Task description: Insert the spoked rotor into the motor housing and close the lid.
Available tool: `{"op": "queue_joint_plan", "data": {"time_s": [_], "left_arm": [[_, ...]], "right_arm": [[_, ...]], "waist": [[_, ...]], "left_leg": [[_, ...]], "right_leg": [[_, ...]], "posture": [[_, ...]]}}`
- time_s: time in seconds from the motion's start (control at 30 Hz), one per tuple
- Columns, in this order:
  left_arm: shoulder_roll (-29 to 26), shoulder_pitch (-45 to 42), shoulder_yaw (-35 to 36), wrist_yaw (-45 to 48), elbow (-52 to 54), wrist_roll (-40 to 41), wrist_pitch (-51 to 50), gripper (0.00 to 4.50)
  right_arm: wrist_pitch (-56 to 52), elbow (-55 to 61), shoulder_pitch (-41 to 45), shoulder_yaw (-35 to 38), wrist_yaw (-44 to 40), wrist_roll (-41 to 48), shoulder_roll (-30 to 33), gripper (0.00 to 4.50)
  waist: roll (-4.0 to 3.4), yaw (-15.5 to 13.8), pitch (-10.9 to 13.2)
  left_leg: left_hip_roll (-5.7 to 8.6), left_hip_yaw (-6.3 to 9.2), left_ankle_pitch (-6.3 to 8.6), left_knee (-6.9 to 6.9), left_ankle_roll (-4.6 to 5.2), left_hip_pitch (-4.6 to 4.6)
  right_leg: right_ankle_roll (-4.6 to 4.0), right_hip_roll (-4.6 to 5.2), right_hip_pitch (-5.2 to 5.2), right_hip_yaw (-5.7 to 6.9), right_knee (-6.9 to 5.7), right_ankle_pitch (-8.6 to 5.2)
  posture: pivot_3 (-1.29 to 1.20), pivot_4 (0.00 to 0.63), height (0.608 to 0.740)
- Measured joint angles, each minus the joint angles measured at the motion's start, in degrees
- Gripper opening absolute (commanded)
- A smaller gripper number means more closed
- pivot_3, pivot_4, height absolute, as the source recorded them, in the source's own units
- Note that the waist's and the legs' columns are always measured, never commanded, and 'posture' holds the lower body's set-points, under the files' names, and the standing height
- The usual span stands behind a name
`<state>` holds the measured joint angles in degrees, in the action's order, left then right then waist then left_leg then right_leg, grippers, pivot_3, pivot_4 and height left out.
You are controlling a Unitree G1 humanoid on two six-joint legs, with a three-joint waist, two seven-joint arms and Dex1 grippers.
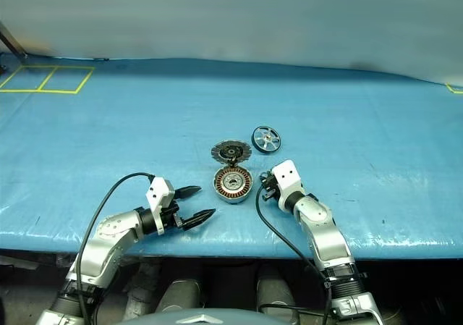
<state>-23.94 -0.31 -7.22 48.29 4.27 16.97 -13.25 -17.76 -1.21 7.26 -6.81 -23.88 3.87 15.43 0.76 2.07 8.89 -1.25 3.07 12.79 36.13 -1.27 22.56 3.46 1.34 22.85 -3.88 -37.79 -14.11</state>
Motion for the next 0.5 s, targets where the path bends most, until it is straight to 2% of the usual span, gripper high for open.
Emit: {"op": "queue_joint_plan", "data": {"time_s": [0.27, 0.5], "left_arm": [[-0.1, 1.4, -0.3, -0.6, 5.4, 0.0, -0.8, 4.5], [-0.6, 1.5, -0.3, -0.1, 5.6, 0.0, -1.4, 4.5]], "right_arm": [[-3.4, 13.0, -6.8, 1.1, -2.8, 3.4, 2.6, 0.7], [-6.7, 23.8, -7.0, -1.7, -5.4, 4.6, 4.5, 0.7]], "waist": [[-0.1, 0.1, 0.1], [-0.09, 0.1, 0.1]], "left_leg": [[0.0, 0.01, 0.03, -0.1, 0.03, 0.12], [-0.07, 0.02, 0.02, -0.08, 0.03, 0.1]], "right_leg": [[0.05, 0.01, 0.15, 0.0, -0.01, 0.01], [-0.15, -0.08, 0.14, 0.02, 0.0, -0.11]], "posture": [[0.0, 0.15, 0.74], [0.0, 0.15, 0.74]]}}
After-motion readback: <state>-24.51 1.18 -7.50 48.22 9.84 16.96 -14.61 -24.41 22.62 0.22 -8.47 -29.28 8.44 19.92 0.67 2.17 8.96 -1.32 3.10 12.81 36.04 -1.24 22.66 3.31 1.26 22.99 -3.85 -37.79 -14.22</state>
